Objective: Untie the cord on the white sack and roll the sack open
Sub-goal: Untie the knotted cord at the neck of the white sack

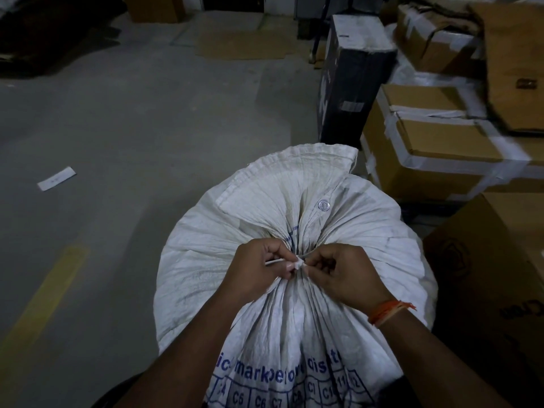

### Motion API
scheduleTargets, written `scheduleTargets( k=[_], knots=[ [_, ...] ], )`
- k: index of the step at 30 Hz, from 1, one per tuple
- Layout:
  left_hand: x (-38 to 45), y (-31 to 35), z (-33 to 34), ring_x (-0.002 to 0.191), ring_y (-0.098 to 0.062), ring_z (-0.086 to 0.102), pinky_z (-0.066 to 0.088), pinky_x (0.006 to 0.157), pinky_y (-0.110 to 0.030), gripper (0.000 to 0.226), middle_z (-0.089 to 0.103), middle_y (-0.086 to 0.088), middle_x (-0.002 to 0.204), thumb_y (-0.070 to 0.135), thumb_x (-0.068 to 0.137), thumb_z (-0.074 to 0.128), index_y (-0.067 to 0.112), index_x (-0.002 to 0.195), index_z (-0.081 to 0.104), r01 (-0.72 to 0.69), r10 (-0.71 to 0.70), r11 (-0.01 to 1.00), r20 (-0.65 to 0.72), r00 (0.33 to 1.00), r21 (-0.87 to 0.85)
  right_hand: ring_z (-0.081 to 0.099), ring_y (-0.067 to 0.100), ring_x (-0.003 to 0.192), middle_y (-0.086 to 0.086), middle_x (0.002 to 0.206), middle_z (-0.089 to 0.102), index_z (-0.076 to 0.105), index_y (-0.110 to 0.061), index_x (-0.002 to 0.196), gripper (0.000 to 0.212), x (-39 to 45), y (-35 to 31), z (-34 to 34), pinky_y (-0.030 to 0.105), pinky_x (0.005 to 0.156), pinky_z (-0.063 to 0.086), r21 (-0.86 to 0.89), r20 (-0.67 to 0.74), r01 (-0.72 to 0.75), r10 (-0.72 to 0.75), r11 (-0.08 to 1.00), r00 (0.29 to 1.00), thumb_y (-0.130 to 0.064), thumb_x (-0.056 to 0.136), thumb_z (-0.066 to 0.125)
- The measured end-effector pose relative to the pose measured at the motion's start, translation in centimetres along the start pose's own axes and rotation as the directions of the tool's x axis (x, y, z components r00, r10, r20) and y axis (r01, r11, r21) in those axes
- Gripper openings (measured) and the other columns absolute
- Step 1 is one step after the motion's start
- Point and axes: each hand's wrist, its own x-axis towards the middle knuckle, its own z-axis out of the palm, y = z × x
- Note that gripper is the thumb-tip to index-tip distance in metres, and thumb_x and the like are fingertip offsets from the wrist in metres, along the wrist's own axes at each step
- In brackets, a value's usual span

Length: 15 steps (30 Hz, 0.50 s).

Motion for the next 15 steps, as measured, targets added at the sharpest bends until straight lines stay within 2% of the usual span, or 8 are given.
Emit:
scheduleTargets(
  k=[4, 11, 13, 15],
  knots=[
    [0.1, 0.0, -0.1, 0.075, -0.02, 0.082, 0.064, 0.077, -0.026, 0.01, 0.084, -0.004, 0.084, -0.002, 0.089, 0.078, 0.008, 0.087, 0.079, 0.01, -0.01, 1.0, -0.003, 1.0, -0.015, 0.067, 0.01, 0.064, -0.006, 0.068, 0.072, 0.076, -0.021, 0.075, 0.009, -0.1, 0.5, -1.7, 0.018, 0.06, 0.054, -0.01, 0.058, -0.014, 0.015, 1.0, 0.998, -0.017, 0.079, 0.084],
    [-0.1, 0.2, 0.1, 0.072, -0.014, 0.079, 0.06, 0.073, -0.02, 0.011, 0.081, 0.001, 0.077, -0.002, 0.089, 0.078, 0.008, 0.087, 0.08, -0.008, 0.009, 1.0, -0.007, 1.0, 0.026, 0.065, 0.008, 0.065, -0.009, 0.065, 0.07, 0.075, -0.021, 0.073, 0.01, 0.1, 0.1, 0.7, 0.008, 0.057, 0.043, -0.058, -0.046, 0.027, -0.03, 0.998, 0.998, -0.016, 0.079, 0.081],
    [-0.1, 0.2, 0.0, 0.075, -0.017, 0.08, 0.062, 0.077, -0.025, 0.014, 0.082, 0.0, 0.077, -0.001, 0.088, 0.078, 0.012, 0.085, 0.081, -0.005, 0.005, 1.0, -0.013, 1.0, 0.025, 0.065, 0.009, 0.065, -0.007, 0.066, 0.07, 0.075, -0.021, 0.076, 0.008, 0.2, -0.1, 0.8, 0.011, 0.058, 0.046, -0.028, -0.06, 0.01, -0.012, 1.0, 0.998, -0.017, 0.079, 0.081],
    [-0.1, 0.2, -0.1, 0.08, -0.014, 0.08, 0.062, 0.08, -0.024, 0.019, 0.082, 0.001, 0.081, 0.0, 0.088, 0.079, 0.018, 0.083, 0.081, -0.014, 0.015, 0.999, -0.022, 1.0, 0.038, 0.065, 0.007, 0.066, -0.005, 0.071, 0.07, 0.073, -0.019, 0.088, 0.015, 0.0, -0.2, 0.6, 0.012, 0.06, 0.049, 0.053, -0.045, -0.001, 0.003, 0.999, 0.999, -0.015, 0.078, 0.083]
  ],
)
